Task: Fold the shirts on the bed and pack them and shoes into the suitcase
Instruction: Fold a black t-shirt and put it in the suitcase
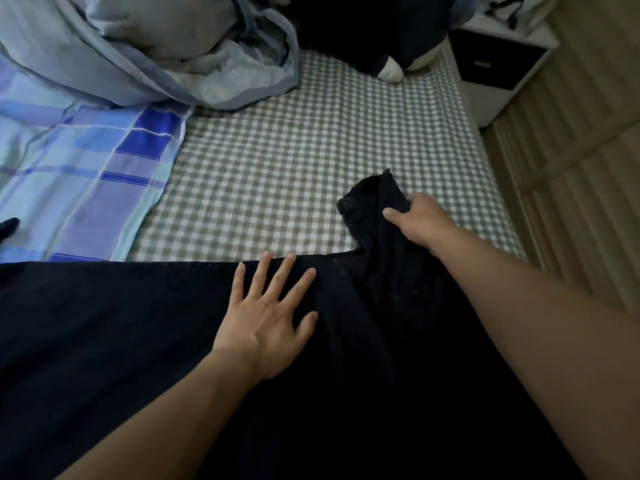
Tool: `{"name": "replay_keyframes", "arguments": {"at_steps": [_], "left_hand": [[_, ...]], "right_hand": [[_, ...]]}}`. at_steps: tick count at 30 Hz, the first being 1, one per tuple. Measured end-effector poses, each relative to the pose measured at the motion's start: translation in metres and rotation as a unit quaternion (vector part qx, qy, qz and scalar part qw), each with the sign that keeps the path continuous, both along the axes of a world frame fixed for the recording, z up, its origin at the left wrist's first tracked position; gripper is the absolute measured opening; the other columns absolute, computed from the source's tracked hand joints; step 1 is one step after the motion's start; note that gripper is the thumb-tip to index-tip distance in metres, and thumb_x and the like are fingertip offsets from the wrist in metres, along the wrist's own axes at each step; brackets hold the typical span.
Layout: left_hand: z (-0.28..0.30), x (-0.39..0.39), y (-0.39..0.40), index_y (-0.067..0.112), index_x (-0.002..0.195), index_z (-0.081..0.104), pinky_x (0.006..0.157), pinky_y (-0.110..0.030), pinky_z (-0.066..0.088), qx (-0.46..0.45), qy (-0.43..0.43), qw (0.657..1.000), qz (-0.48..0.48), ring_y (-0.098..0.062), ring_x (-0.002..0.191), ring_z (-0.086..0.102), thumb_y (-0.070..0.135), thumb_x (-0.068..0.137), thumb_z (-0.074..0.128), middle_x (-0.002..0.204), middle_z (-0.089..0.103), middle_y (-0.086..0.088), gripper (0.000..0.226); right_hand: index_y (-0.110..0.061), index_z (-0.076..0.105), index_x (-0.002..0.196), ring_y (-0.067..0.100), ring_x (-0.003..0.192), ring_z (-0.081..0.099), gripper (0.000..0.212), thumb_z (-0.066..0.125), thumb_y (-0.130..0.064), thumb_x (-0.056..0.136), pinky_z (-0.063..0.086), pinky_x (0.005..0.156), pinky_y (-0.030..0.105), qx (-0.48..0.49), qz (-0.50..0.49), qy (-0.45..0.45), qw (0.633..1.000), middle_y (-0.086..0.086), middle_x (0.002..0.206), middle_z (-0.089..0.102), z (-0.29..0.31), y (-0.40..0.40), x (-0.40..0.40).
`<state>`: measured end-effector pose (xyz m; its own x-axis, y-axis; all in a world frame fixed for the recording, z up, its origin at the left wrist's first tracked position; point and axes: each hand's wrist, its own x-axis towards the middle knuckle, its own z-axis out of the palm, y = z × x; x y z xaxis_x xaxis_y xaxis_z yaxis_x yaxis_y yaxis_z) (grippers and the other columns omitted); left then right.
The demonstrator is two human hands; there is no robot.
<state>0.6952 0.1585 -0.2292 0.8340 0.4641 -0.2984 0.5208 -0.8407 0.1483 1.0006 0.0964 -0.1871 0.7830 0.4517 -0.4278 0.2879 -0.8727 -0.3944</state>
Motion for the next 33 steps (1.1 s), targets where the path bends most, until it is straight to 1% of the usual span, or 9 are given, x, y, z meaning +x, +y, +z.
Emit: {"name": "replay_keyframes", "arguments": {"at_steps": [3,6,10,13,18,23,29,31,33], "left_hand": [[0.003,0.002,0.0,0.045,0.154,-0.022,0.121,-0.057,-0.017,-0.012,0.007,1.0,0.006,-0.025,0.146,-0.039,0.07,0.094,-0.001,0.164,-0.03,0.007,0.069],[0.0,0.004,0.001,0.043,0.153,-0.026,0.121,-0.056,-0.018,-0.011,0.01,1.0,0.015,-0.024,0.146,-0.04,0.07,0.091,-0.005,0.163,-0.032,0.008,0.071],[-0.005,0.007,0.0,0.041,0.154,-0.025,0.121,-0.056,-0.017,-0.009,0.005,1.0,0.022,-0.024,0.146,-0.039,0.07,0.09,-0.007,0.164,-0.031,0.008,0.073],[-0.006,0.007,0.0,0.039,0.155,-0.023,0.121,-0.056,-0.017,-0.004,0.02,1.0,0.019,-0.024,0.147,-0.038,0.07,0.089,-0.008,0.164,-0.03,0.007,0.075],[0.0,0.01,0.0,0.039,0.156,-0.021,0.121,-0.056,-0.018,-0.009,0.033,0.999,0.025,-0.023,0.147,-0.037,0.072,0.086,-0.01,0.165,-0.027,0.008,0.078],[0.003,0.016,0.001,0.039,0.158,-0.018,0.121,-0.056,-0.018,-0.016,0.046,0.998,0.029,-0.023,0.148,-0.035,0.072,0.079,-0.013,0.166,-0.025,0.008,0.085],[-0.001,0.016,-0.001,0.039,0.155,-0.024,0.12,-0.057,-0.02,-0.014,0.055,0.998,0.029,-0.024,0.147,-0.038,0.071,0.079,-0.015,0.164,-0.029,0.007,0.083],[-0.003,0.015,0.0,0.039,0.154,-0.025,0.12,-0.057,-0.02,-0.019,0.057,0.998,0.03,-0.024,0.146,-0.038,0.072,0.079,-0.015,0.164,-0.03,0.007,0.083],[-0.004,0.015,0.001,0.04,0.154,-0.026,0.119,-0.057,-0.021,-0.02,0.062,0.998,0.027,-0.024,0.146,-0.038,0.073,0.078,-0.016,0.163,-0.032,0.007,0.083]], "right_hand": [[-0.012,0.056,0.131,0.025,0.098,0.058,0.04,0.055,-0.039,0.102,0.047,0.084,0.035,0.001,0.001,-0.094,0.996,0.011,0.123,0.063,0.005,-0.008,0.016],[-0.01,0.057,0.129,0.03,0.104,0.057,0.035,0.047,-0.035,0.106,0.04,0.083,0.033,0.053,-0.056,-0.173,0.982,0.015,0.127,0.061,0.014,-0.028,0.036],[-0.017,0.048,0.146,0.028,0.122,0.056,0.05,0.056,-0.039,0.102,0.046,0.103,0.038,0.038,-0.039,-0.015,0.998,0.008,0.144,0.053,-0.003,-0.037,0.035],[-0.014,0.054,0.138,0.025,0.11,0.06,0.039,0.057,-0.029,0.102,0.05,0.094,0.037,0.112,-0.133,0.055,0.983,0.007,0.134,0.059,-0.001,-0.041,0.044],[-0.003,0.06,0.123,0.03,0.098,0.058,0.028,0.049,-0.022,0.106,0.042,0.077,0.032,0.064,-0.204,-0.071,0.974,0.016,0.123,0.062,-0.007,-0.056,0.056],[-0.008,0.055,0.098,0.021,0.072,0.051,0.007,0.051,-0.004,0.095,0.038,0.054,0.028,0.021,-0.181,-0.068,0.981,0.011,0.101,0.059,-0.012,-0.056,0.064],[-0.009,0.044,0.145,0.031,0.11,0.063,0.063,0.073,-0.023,0.091,0.056,0.091,0.045,0.115,-0.219,0.085,0.965,0.01,0.132,0.059,-0.001,-0.05,0.064],[-0.008,0.052,0.14,0.033,0.104,0.068,0.055,0.073,-0.019,0.091,0.059,0.088,0.05,0.184,-0.243,0.189,0.933,0.014,0.124,0.067,0.012,-0.046,0.063],[-0.009,0.06,0.131,0.03,0.102,0.072,0.034,0.065,-0.015,0.098,0.061,0.081,0.041,0.283,-0.199,0.228,0.91,0.012,0.119,0.072,0.035,-0.048,0.051]]}}
